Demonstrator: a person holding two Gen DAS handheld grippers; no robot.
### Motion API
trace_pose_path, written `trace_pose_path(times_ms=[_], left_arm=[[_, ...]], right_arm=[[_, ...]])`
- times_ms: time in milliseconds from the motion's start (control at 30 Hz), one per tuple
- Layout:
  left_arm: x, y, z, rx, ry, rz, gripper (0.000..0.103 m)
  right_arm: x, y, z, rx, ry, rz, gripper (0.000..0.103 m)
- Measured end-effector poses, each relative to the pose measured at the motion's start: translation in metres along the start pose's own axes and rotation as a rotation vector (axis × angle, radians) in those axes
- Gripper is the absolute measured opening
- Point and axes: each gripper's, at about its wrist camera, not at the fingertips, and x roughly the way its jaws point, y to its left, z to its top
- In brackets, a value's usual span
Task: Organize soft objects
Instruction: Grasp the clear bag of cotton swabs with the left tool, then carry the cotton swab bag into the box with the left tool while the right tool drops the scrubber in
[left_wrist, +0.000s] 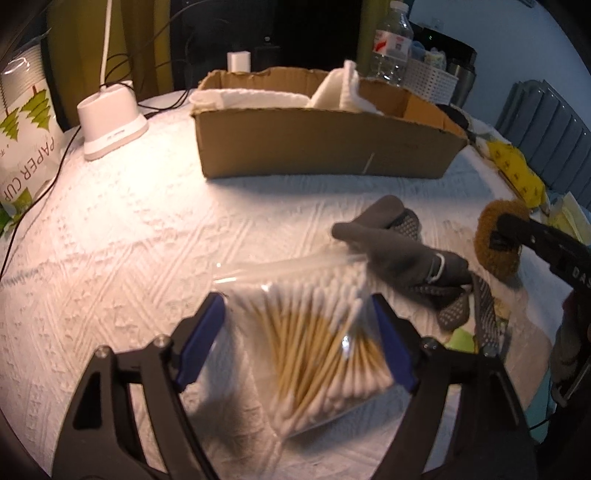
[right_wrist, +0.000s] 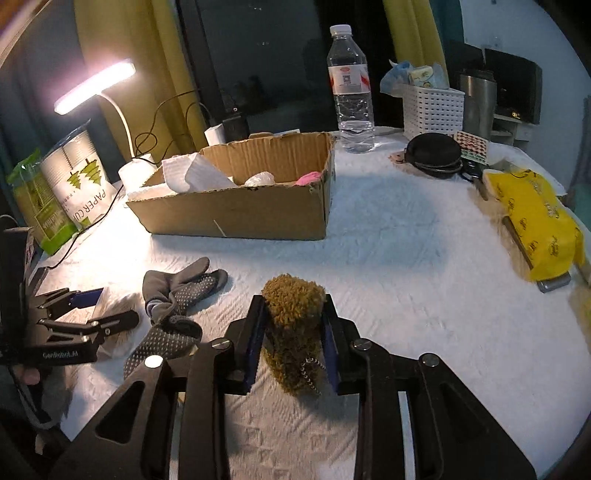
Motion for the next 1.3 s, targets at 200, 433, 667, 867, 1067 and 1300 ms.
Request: trace_pose_path(times_ms=[200, 433, 667, 867, 1067, 1300], left_arm=[[-0.006, 0.004, -0.003, -0.005, -0.015, -0.015, 0.053], [-0.017, 0.006, -0.003, -0.015, -0.034, -0.041, 0.044], [-0.039, 0.008, -0.004, -0.022, -0.095, -0.05, 0.044], [-0.052, 0.016, -0.006, -0.029, -0.139, -0.073, 0.044], [-0.061, 0.026, -0.007, -0.04, -0.166, -0.1, 0.043], [-0.07, 0.034, -0.004, -0.051, -0.195, -0.114, 0.043]], right_arm=[[0.017, 0.001, 0.001, 0.017, 0.025, 0.014, 0.042], [0.018, 0.002, -0.003, 0.019, 0.043, -0.007, 0.046], [0.014, 0.005, -0.003, 0.017, 0.039, -0.012, 0.033], [0.008, 0.018, 0.001, -0.016, 0.034, -0.028, 0.033], [0.001, 0.03, 0.006, -0.034, 0.03, -0.044, 0.033], [-0.002, 0.042, 0.015, -0.048, 0.025, -0.05, 0.033]])
